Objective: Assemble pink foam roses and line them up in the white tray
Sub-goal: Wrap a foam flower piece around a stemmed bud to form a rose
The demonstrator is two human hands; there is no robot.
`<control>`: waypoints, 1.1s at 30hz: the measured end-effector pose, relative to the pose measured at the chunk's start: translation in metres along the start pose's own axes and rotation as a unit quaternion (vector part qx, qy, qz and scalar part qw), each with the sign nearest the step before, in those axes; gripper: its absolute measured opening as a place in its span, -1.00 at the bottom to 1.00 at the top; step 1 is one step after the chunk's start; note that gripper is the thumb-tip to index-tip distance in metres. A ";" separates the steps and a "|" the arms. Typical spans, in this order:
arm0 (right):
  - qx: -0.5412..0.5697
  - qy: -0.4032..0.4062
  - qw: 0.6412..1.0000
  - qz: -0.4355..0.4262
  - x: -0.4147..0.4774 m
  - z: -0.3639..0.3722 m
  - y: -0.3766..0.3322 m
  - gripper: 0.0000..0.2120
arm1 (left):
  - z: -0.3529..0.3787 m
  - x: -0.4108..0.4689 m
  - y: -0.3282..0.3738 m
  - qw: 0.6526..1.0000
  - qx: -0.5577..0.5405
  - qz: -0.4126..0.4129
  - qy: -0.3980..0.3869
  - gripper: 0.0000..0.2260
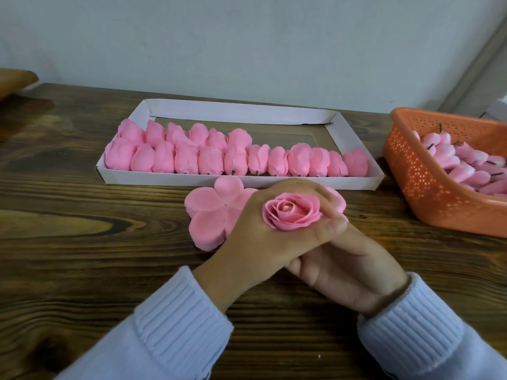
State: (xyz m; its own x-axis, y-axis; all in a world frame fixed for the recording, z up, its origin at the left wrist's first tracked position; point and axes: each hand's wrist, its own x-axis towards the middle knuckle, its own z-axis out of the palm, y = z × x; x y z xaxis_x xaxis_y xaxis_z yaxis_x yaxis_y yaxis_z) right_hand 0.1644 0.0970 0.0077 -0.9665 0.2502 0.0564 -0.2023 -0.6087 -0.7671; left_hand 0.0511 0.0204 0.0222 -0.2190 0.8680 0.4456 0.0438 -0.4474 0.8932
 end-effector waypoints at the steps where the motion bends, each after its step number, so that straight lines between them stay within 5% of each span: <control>1: 0.002 -0.001 1.000 0.015 0.000 0.000 0.000 -0.55 | 0.000 0.000 0.000 1.000 -0.001 0.000 -0.003 -0.87; 11: 0.014 0.009 0.999 -0.044 0.001 0.007 0.007 -0.69 | 0.000 0.001 0.000 1.000 0.018 0.017 -0.018 -0.80; 19: -0.042 0.047 0.997 0.046 0.002 0.001 0.004 -0.55 | 0.000 0.000 0.001 1.000 0.010 -0.018 0.007 -0.85; 23: -0.024 0.050 0.998 -0.011 0.000 0.003 0.005 -0.66 | 0.002 0.000 0.000 0.999 0.046 0.019 -0.011 -0.84; 27: -0.002 0.027 0.999 -0.035 -0.001 0.005 0.002 -0.52 | 0.002 0.000 0.002 0.998 0.049 0.030 0.003 -0.80; 33: -0.005 0.031 0.999 0.009 0.003 0.005 0.005 -0.67 | 0.002 -0.001 0.001 0.999 0.037 0.007 0.012 -0.84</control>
State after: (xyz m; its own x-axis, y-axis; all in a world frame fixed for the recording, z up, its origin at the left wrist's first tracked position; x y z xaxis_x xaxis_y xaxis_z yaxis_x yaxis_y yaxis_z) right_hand 0.1601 0.0910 0.0075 -0.9584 0.2855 0.0044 -0.1842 -0.6063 -0.7736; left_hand 0.0537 0.0194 0.0224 -0.2414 0.8556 0.4579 0.1181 -0.4425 0.8890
